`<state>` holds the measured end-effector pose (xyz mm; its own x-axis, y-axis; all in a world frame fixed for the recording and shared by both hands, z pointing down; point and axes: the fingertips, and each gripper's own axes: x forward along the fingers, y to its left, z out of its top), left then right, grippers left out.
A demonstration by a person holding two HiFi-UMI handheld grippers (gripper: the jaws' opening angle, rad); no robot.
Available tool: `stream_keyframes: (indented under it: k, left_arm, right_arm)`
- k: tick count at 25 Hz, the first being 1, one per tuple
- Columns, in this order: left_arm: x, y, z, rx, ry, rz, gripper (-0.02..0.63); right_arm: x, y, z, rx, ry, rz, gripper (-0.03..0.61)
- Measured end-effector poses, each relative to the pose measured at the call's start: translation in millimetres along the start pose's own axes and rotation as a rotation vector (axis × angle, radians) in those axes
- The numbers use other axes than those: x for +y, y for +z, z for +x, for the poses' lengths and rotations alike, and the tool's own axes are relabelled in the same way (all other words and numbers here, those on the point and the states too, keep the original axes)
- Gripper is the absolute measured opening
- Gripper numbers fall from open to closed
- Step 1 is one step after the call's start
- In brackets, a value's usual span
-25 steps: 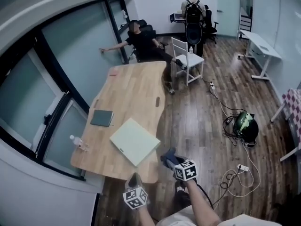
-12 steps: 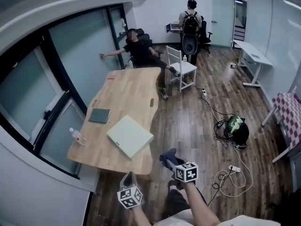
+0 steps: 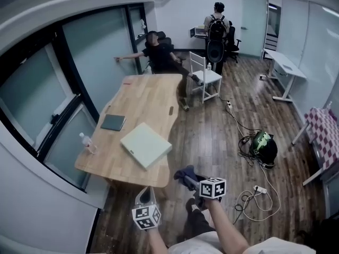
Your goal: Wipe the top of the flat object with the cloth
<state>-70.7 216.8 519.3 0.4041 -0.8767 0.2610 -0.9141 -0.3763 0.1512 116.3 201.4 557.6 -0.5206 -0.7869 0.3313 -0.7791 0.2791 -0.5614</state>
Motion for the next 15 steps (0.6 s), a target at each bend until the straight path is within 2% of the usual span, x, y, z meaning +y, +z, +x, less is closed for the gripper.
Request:
stream_keyframes:
  k: [1,3,7,15]
  left_arm:
    - [-2,-2,-1,0.003,-0.006,-0.002,0.008]
    - [-5,-2,-5,0.004,-0.014,-0.005,0.008]
    - [-5,1,-13,0.014,-0.022,0.038,0.008]
    - [13,-7,-26,0.036,0.017,0.036,0.009]
  right_arm:
    - [1,-1,-1,0.006,0.007,0.001,0.144]
    - [2,-2,-3,0.035,-0.01,-0.061,0.144]
    - [12,0,1,0.071,0.002,-0.153,0.144]
    - [39,-24,14,0.158,0.03,-0.308,0.144]
